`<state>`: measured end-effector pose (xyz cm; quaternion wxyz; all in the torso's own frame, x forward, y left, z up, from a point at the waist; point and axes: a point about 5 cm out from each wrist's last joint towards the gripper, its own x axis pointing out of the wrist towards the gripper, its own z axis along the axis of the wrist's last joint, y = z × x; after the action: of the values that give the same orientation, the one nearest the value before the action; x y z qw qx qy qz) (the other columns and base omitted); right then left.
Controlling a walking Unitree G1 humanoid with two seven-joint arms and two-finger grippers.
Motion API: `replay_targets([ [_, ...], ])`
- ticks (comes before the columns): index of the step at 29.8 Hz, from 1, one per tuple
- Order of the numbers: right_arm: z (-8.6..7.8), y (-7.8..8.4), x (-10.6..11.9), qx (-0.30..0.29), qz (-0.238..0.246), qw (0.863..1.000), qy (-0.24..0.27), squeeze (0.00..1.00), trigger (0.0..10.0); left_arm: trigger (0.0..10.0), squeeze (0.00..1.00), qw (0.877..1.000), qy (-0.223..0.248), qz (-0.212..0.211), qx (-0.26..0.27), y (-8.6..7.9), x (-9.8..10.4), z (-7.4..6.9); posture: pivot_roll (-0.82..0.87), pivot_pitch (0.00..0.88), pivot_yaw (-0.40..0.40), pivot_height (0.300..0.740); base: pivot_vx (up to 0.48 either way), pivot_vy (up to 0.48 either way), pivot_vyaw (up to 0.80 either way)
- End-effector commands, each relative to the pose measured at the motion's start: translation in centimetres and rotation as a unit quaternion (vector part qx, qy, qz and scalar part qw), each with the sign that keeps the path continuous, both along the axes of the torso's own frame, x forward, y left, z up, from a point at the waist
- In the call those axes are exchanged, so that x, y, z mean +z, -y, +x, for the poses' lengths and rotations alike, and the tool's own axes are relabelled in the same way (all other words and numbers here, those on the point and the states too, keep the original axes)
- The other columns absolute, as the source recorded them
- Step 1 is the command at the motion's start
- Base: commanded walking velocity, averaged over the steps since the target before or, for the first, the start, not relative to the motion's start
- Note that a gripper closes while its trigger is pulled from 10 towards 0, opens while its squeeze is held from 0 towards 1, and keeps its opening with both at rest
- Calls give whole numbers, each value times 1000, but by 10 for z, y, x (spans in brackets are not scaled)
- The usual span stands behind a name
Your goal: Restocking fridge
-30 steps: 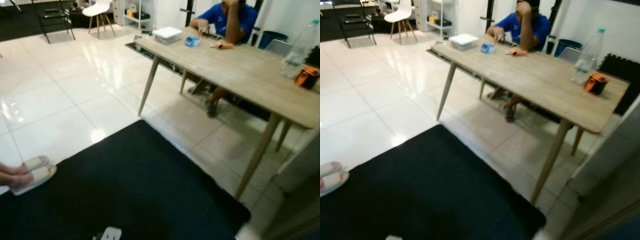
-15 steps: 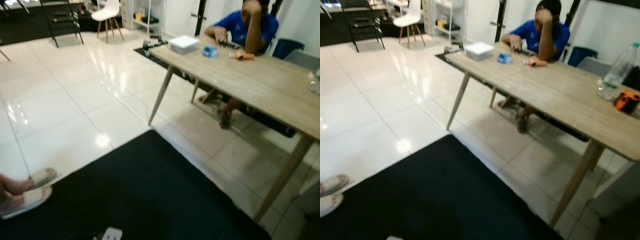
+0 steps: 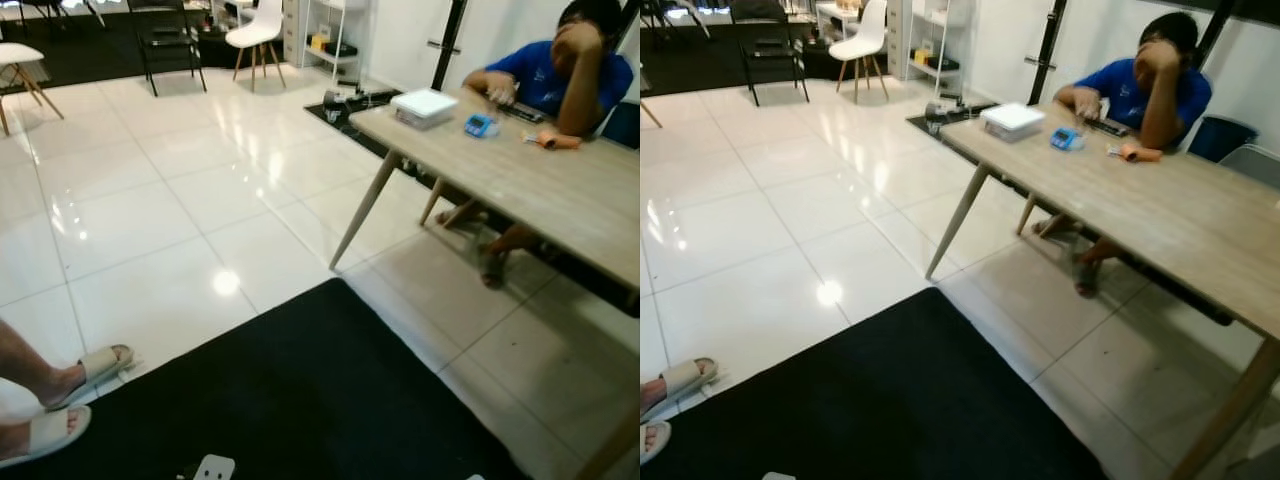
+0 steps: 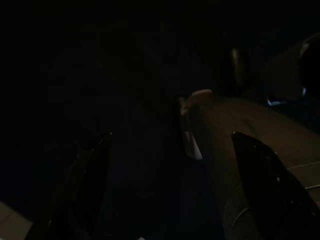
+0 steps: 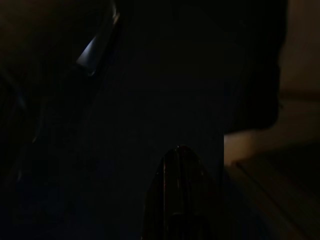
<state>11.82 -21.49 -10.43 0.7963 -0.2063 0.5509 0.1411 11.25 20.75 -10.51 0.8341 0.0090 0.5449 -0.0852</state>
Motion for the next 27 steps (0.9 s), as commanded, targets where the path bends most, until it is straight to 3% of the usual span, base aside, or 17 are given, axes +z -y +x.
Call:
replay_targets([
  [1, -2, 4, 0, 8, -7, 1000, -7, 0, 10000, 10000, 0, 1000, -20, -7, 3, 4, -3, -8, 5, 60, -33, 740, 390, 0, 0],
  [7, -1, 11, 1, -10, -21, 1000, -7, 0, 10000, 10000, 0, 999, -22, -8, -27, 11, -3, -5, -35, 61, -31, 740, 393, 0, -800],
  [14, -4, 25, 4, -20, -36, 999, -6, 0, 10000, 10000, 0, 999, -19, -8, -24, 14, -4, -3, -39, 55, -33, 740, 392, 0, -571],
  [17, 4, 27, 7, -45, -29, 998, 12, 0, 10000, 10000, 0, 999, -22, -4, -39, 9, -3, -3, -28, 74, -21, 740, 394, 0, 0],
  [20, 12, 24, 9, -33, -36, 999, 20, 0, 10000, 10000, 0, 999, -22, 10, -48, -2, 0, 1, -29, 80, 2, 740, 395, 0, 0],
  [27, 18, 19, 9, -44, -33, 998, 25, 0, 10000, 10000, 0, 998, -20, 27, -59, -15, 4, 5, -18, 43, 1, 740, 395, 0, 0],
])
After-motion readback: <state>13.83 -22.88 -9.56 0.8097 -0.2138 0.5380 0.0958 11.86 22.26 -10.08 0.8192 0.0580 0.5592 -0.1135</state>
